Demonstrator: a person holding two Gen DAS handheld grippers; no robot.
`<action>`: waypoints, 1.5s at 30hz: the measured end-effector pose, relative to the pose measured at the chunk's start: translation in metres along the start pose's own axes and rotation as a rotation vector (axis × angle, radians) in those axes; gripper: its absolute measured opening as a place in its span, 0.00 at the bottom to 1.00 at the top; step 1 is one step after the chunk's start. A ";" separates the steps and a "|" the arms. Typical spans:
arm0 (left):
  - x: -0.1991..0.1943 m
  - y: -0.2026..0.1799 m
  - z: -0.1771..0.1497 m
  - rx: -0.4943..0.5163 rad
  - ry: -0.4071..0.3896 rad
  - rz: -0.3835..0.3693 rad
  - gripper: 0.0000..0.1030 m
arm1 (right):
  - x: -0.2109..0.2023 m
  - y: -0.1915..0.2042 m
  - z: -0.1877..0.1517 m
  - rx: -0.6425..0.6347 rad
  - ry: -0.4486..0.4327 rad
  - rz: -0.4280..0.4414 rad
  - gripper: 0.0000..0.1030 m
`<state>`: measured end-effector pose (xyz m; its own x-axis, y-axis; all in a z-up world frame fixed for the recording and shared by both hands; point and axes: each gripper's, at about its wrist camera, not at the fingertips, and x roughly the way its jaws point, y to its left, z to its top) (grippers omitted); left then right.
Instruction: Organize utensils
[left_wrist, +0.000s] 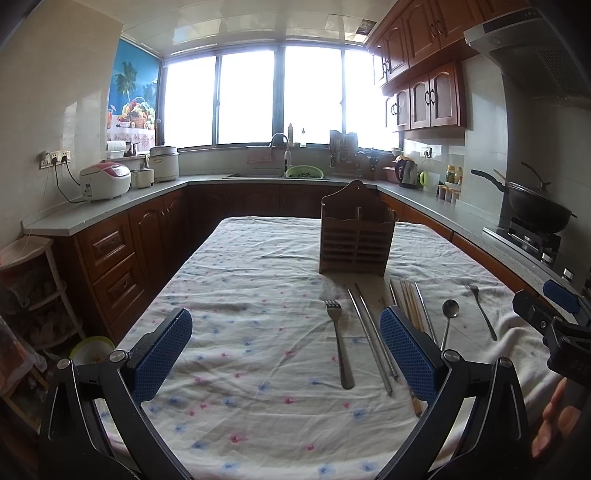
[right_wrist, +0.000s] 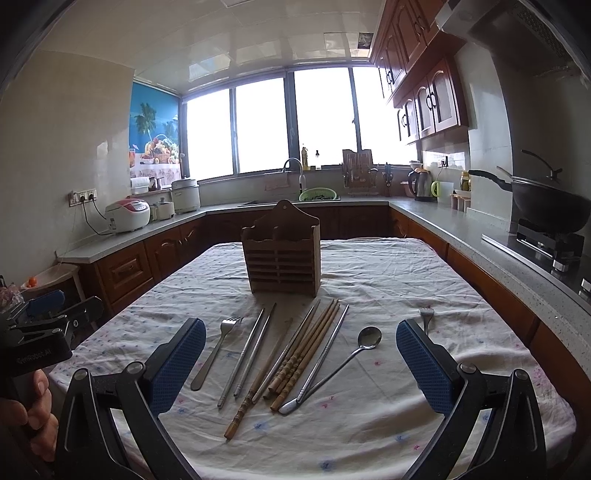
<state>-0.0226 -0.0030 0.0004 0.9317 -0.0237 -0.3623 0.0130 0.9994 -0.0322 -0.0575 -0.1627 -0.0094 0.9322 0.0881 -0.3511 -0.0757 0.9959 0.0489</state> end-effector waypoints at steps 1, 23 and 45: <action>0.000 0.000 0.000 0.000 0.000 0.000 1.00 | 0.000 0.000 0.000 -0.001 0.000 -0.001 1.00; 0.043 0.006 0.007 -0.013 0.126 -0.036 1.00 | 0.032 -0.013 0.005 0.064 0.095 0.048 1.00; 0.185 -0.028 0.019 0.019 0.477 -0.169 0.92 | 0.149 -0.053 0.018 0.202 0.365 0.041 0.45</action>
<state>0.1560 -0.0345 -0.0478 0.6466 -0.1896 -0.7389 0.1597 0.9808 -0.1120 0.0920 -0.2026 -0.0476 0.7407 0.1651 -0.6512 -0.0054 0.9708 0.2400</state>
